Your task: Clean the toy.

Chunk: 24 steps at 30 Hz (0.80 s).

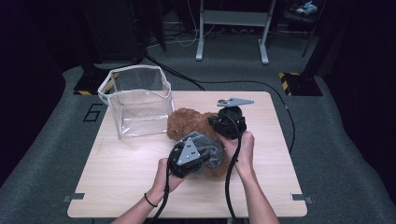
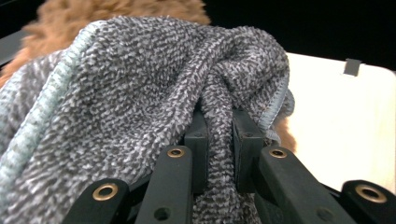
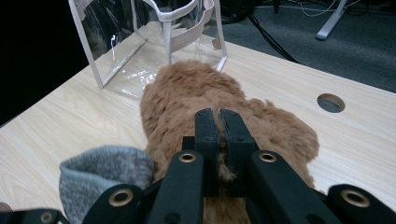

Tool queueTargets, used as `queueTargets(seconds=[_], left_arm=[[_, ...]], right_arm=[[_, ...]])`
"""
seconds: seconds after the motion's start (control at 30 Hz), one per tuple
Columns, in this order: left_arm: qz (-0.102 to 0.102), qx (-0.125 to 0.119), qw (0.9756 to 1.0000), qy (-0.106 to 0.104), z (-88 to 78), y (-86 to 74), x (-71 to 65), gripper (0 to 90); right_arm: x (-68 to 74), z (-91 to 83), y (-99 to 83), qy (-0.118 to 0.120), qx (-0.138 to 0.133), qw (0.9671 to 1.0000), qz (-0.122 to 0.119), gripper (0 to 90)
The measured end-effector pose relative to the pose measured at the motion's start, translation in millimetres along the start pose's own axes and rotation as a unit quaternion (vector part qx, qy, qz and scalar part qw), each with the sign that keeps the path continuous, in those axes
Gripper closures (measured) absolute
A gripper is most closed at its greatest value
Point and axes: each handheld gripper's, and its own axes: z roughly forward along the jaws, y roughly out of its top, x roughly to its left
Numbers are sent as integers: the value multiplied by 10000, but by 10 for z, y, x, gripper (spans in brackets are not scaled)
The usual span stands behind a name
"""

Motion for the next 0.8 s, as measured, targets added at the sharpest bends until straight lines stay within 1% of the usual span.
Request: queueTargets(seconds=[0.17, 0.2, 0.23, 0.3, 0.33, 0.4, 0.43, 0.47, 0.5, 0.53, 0.57, 0.6, 0.63, 0.67, 0.7, 0.73, 0.77, 0.8], left_arm=[[-75, 60, 9998, 162, -55, -68, 95, 803], [-150, 45, 9996, 238, -67, -89, 125, 803], [-155, 56, 9996, 250, -75, -95, 141, 803], [-224, 94, 9993, 297, -99, -121, 217, 803], [-282, 111, 9988, 372, -106, -136, 256, 803], [-377, 148, 9982, 431, -113, -155, 320, 803], [-453, 153, 9973, 562, -113, -167, 363, 803], [-523, 144, 9966, 624, -132, -172, 404, 803], [-598, 94, 9960, 659, -160, -172, 426, 803], [-634, -36, 9955, 698, -231, -158, 435, 803], [-607, -219, 9953, 727, -356, -115, 407, 803], [-555, -384, 9950, 731, -429, -81, 367, 802], [-450, -556, 9958, 578, -547, -19, 287, 803], [-407, -647, 9961, 449, -584, 13, 217, 803], [-276, -663, 9972, 208, -605, 48, 130, 803], [-229, -630, 9977, -59, -592, 67, 46, 803], [-124, -552, 9980, -296, -533, 66, -57, 803], [-84, -452, 9980, -435, -466, 53, -133, 804]], right_arm=[[-3, -6, 7, 17, 51, 10000, -78, 868], [-4, -9, 10, 23, 65, 9999, -80, 868], [-6, -16, 13, 19, 77, 9999, -85, 868], [-11, -27, 16, 23, 88, 9999, -73, 868], [-16, -32, 18, 32, 99, 9999, -62, 868], [-23, -37, 20, 16, 110, 9999, -66, 868], [-24, -37, 20, 4, 105, 9999, -51, 869], [-28, -34, 19, -2, 118, 9999, -43, 868], [-33, -33, 18, -11, 128, 9999, -17, 868], [-37, -32, 16, -13, 121, 9999, -4, 868], [-37, -35, 14, -28, 132, 9999, 41, 868], [-44, -40, 9, -65, 129, 9999, 34, 869], [-46, -40, 9, -79, 136, 9999, 41, 868], [-48, -40, 10, -74, 152, 9998, 57, 869], [-51, -39, 9, -74, 142, 9999, 39, 868], [-45, -40, 10, -100, 150, 9998, 41, 868], [-35, -40, 14, -117, 169, 9998, 57, 869], [-25, -36, 18, -111, 154, 9998, 38, 869]])
